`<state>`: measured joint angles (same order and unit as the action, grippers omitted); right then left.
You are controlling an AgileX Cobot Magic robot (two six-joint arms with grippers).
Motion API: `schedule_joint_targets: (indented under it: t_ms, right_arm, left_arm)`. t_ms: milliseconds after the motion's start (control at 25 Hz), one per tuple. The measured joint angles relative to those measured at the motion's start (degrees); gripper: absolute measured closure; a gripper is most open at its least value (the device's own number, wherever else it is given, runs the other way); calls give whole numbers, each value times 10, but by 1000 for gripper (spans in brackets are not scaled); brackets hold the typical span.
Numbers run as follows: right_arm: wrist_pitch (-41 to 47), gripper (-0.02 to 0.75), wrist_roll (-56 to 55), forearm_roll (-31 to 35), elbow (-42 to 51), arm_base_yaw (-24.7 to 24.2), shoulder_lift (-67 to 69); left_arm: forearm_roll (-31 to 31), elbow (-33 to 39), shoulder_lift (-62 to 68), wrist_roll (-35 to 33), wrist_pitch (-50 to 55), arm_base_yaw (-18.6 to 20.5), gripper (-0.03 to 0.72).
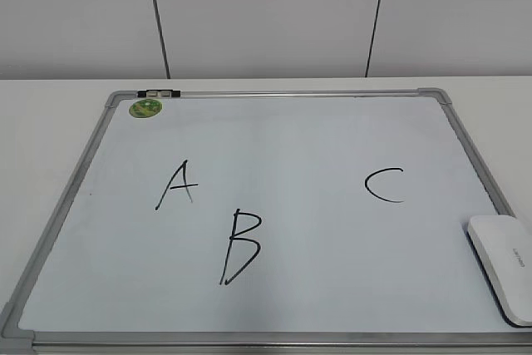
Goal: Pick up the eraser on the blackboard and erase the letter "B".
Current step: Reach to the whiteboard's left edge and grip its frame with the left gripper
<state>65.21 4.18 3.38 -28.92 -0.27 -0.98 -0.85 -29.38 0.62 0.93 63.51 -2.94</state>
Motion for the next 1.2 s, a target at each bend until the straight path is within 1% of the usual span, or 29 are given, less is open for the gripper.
schedule_joint_targets:
  t_ms: [680, 800, 1000, 1200]
  right_arm:
    - [0, 262, 0, 0, 0, 0, 0]
    - [0, 262, 0, 0, 0, 0, 0]
    - [0, 262, 0, 0, 0, 0, 0]
    - [0, 262, 0, 0, 0, 0, 0]
  left_arm:
    - [0, 0, 0, 0, 0, 0, 64]
    - [0, 0, 0, 0, 0, 0, 79]
    - [0, 0, 0, 0, 0, 0, 128]
    - [-5, -1, 7, 0, -3, 0, 130]
